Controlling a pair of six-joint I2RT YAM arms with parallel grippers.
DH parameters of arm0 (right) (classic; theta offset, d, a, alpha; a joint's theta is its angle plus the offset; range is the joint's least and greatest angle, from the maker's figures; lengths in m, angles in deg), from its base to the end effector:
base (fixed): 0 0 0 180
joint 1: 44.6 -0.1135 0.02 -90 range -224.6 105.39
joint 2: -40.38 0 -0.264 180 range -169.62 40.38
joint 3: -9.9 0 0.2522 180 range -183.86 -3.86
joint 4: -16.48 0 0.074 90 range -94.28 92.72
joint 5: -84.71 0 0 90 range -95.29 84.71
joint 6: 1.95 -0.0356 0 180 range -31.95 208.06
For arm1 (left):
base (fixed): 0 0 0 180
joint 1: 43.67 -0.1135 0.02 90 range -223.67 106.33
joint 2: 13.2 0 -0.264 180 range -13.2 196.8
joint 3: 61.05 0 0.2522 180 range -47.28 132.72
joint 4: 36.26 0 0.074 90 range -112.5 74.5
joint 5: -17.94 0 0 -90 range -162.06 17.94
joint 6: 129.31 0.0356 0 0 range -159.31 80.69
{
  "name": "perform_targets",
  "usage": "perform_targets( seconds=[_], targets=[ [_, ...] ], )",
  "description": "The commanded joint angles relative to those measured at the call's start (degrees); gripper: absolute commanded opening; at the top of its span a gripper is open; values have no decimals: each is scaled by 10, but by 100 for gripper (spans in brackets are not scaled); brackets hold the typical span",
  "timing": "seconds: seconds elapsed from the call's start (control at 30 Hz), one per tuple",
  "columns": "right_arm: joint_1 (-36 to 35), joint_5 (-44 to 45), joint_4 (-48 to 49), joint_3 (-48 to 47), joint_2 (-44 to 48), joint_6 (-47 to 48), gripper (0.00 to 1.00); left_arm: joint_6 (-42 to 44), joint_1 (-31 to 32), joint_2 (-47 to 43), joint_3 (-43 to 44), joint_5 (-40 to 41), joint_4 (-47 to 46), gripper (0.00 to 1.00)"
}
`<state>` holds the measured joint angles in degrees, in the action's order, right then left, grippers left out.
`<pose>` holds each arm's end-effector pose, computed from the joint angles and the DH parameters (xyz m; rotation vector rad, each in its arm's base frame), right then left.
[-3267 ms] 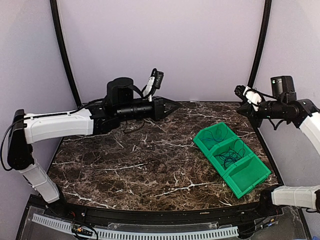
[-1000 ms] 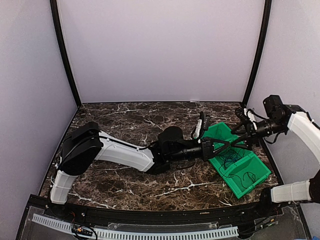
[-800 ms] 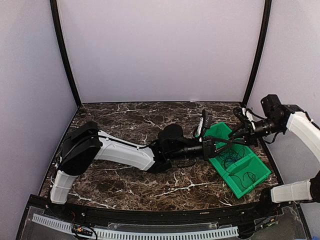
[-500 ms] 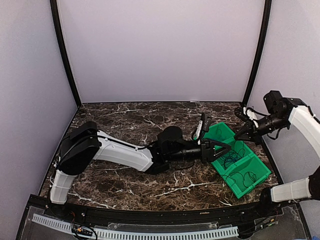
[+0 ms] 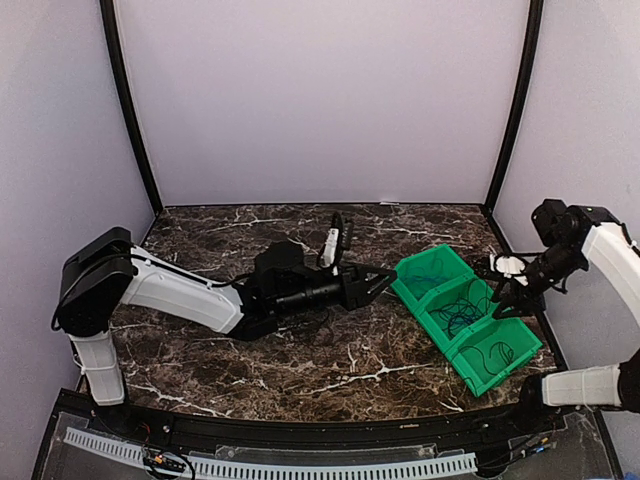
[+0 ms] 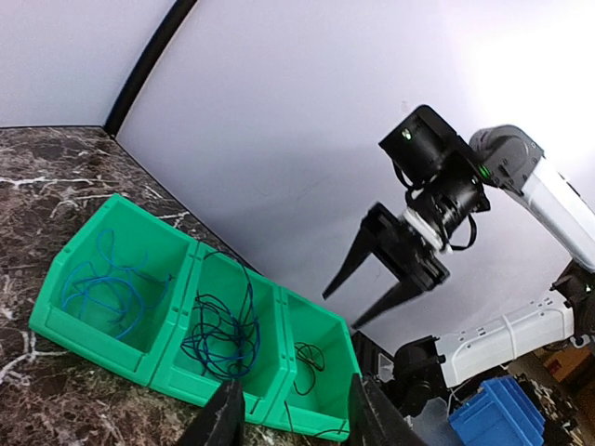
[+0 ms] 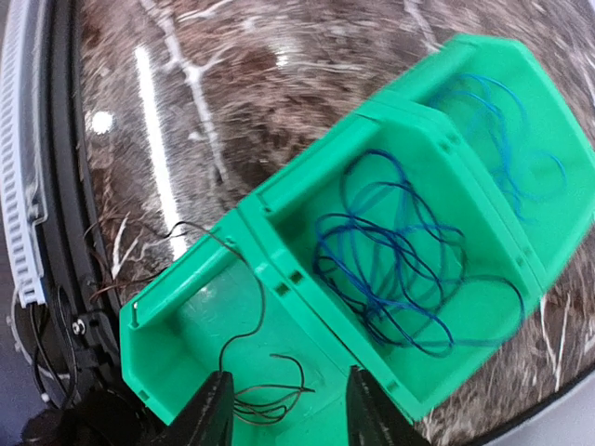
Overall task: Untangle the cables
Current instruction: Place the untangled cable in the bin, then adjust the untangled cable in the bin.
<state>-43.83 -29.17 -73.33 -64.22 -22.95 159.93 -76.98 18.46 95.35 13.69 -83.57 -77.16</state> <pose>0.1697 0.0121 0.2920 -1.6303 2.1856 0.3092 0.1908 -0.3760 0.2369 0.5315 1.5668 -1.5302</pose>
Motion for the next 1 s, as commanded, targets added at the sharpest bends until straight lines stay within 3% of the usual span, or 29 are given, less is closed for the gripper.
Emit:
perform_targets(
  seconds=[0.0,0.2,0.63,0.97],
  targets=[
    [-107,-13,8,60,30,-7,48,35,-3,-55,-25,69,65,41],
    [-254,44,43,136,34,-51,54,42,-16,-88,-58,106,99,41],
    [-356,202,117,199,72,4,61,52,-21,-113,-84,166,125,41],
    [-434,189,102,179,41,10,64,57,-24,-119,-85,178,139,41]
  ],
)
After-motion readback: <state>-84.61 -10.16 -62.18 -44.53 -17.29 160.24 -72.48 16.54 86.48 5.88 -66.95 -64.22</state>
